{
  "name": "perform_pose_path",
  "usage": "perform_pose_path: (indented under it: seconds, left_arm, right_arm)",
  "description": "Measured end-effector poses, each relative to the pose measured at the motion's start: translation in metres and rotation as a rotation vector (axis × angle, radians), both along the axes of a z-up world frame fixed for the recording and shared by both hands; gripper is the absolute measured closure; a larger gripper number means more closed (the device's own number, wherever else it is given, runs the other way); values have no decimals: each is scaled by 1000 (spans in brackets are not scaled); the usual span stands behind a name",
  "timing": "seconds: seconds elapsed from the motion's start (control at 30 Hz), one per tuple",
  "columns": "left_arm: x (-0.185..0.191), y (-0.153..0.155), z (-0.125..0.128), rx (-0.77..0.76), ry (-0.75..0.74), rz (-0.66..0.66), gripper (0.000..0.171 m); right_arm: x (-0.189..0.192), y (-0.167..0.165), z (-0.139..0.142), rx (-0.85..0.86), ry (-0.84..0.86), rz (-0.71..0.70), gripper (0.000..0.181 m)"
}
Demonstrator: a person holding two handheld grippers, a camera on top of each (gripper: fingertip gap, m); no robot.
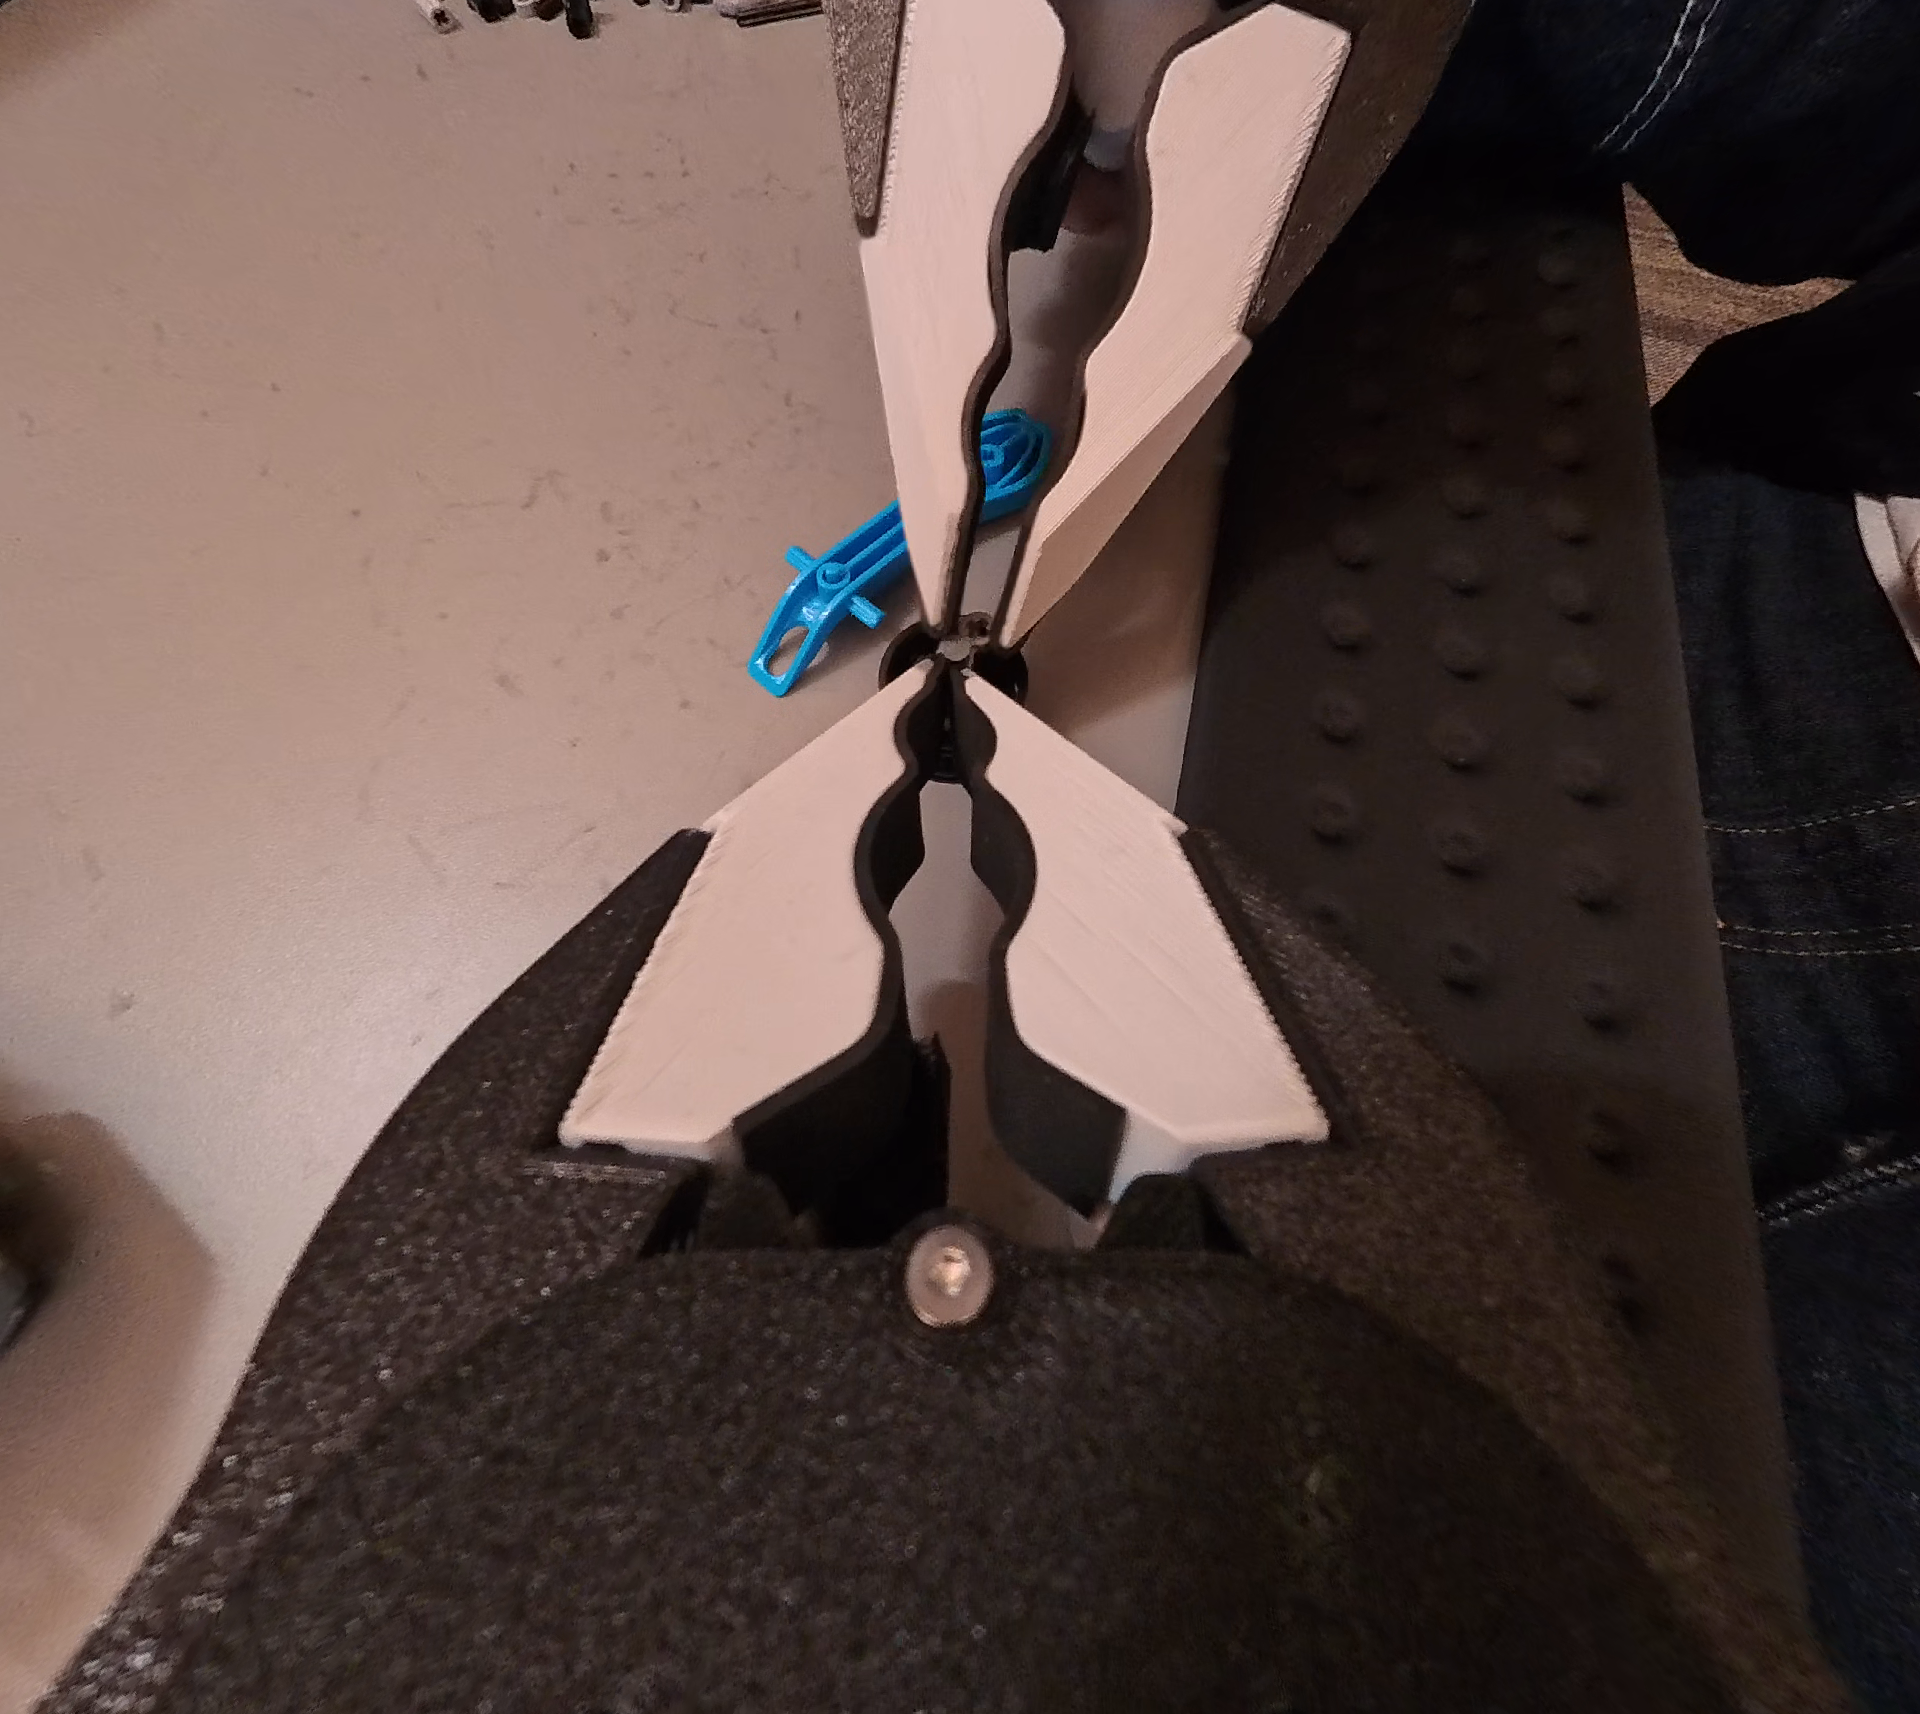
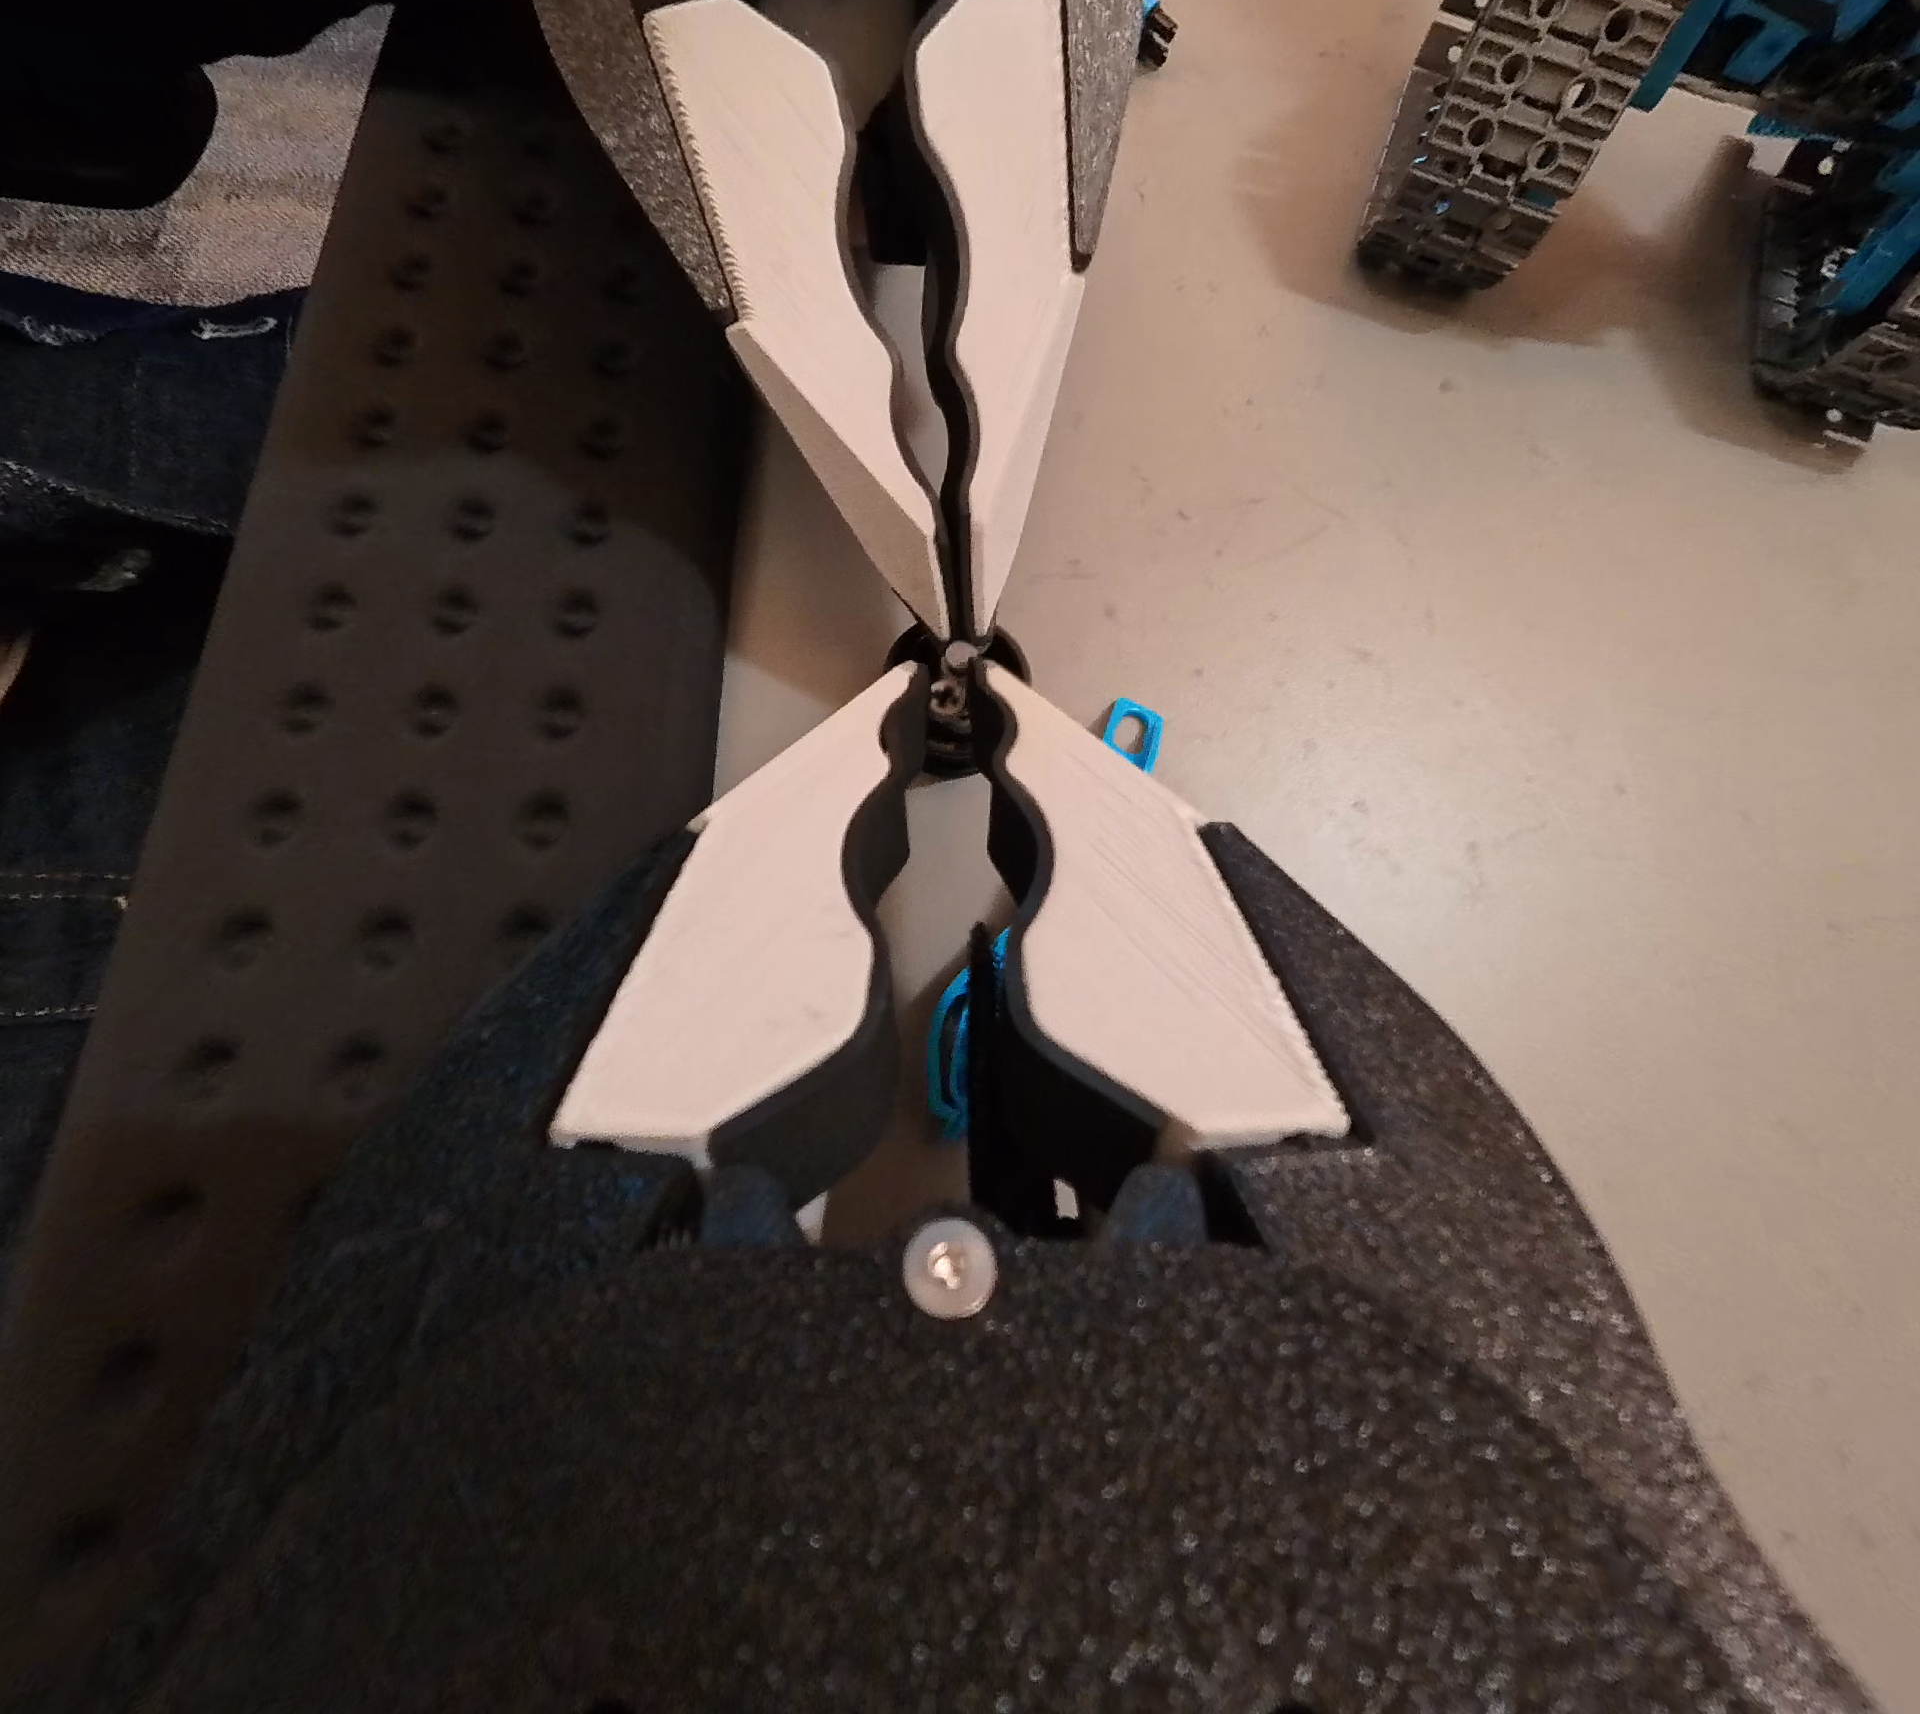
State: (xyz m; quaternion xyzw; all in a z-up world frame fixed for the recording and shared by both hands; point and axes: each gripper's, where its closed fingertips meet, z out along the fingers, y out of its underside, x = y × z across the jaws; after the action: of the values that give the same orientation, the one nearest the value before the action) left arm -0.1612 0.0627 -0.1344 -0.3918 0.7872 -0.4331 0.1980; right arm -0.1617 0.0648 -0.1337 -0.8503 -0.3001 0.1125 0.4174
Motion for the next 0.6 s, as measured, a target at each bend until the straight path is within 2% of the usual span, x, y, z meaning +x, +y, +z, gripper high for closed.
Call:
perform_pose_path:
  seconds: [0.17,0.27,0.6]
  left_arm:
    - [-2,-2,2,-13,-2,-19,171]
    - [-3,-3,4,-8,-21,-30,157]
    - [7,-5,-1,95,-69,-17,166]
  right_arm:
    - [2,0,-1,-5,-3,-4,176]
    - [3,-1,-3,1,-27,-3,176]
    - [6,-1,-4,-3,-50,-16,176]
